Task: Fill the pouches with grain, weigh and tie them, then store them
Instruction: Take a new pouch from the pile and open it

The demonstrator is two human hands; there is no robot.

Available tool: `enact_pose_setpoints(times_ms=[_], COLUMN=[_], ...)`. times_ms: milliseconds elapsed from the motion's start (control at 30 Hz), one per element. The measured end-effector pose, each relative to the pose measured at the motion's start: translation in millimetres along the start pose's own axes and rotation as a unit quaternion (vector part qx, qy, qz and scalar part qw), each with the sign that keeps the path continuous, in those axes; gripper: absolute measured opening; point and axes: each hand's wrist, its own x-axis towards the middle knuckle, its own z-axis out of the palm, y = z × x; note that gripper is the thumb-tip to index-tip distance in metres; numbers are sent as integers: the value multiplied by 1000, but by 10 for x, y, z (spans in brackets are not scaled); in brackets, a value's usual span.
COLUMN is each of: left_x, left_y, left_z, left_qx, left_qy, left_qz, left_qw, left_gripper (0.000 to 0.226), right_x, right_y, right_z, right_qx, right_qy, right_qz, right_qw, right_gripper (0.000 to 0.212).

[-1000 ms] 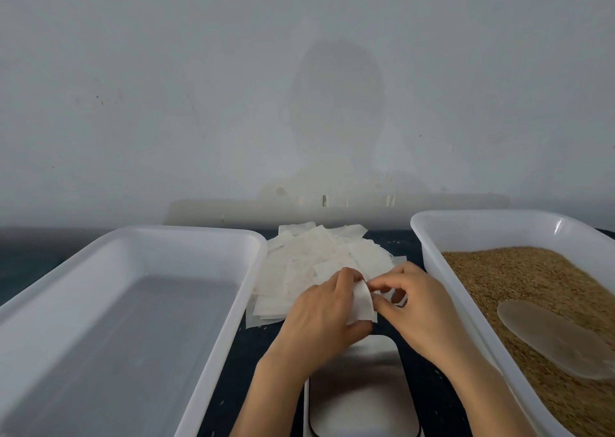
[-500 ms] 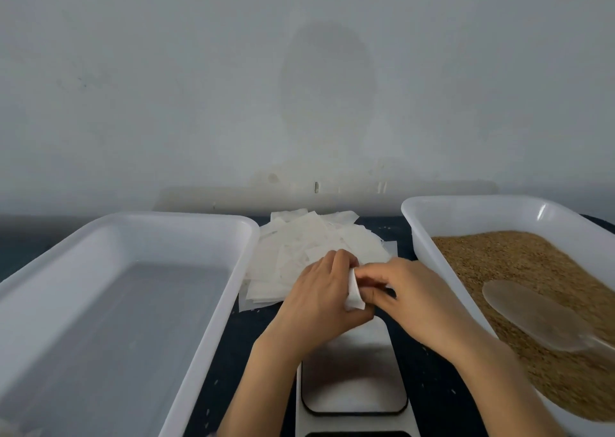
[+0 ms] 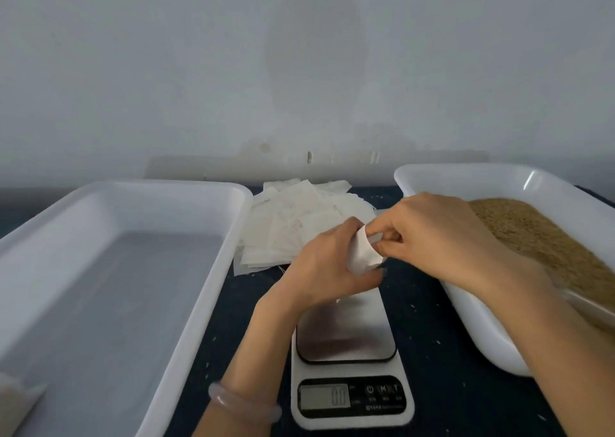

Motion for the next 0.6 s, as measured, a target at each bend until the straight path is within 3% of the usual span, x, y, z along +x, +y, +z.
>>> enact_pose_setpoints(times_ms=[167, 300, 433, 533, 600], left_x=[8, -3, -13, -8, -3], left_y=[52, 84, 124, 127, 132], left_z=[71, 84, 93, 99, 116], left_qx=[-39, -62, -100, -110, -110], left_qy=[2, -12, -3, 11, 17], left_qz=[-15, -17, -15, -1, 0], left_qw=[999, 998, 995, 994, 994], left_gripper=[37, 32, 29, 22, 20], right_x=[-57, -129, -347, -635, -928], right_y=[29, 70, 278, 801, 1355], right_z=[-30, -126, -242, -161, 93], right_qx=[-5, 77, 202, 182, 133], right_qy=[7, -16, 82, 88, 6], right_qz=[4, 0, 9, 84, 165], right_qw=[1000, 997, 976, 976, 977], right_gripper=[9, 15, 23, 25, 18])
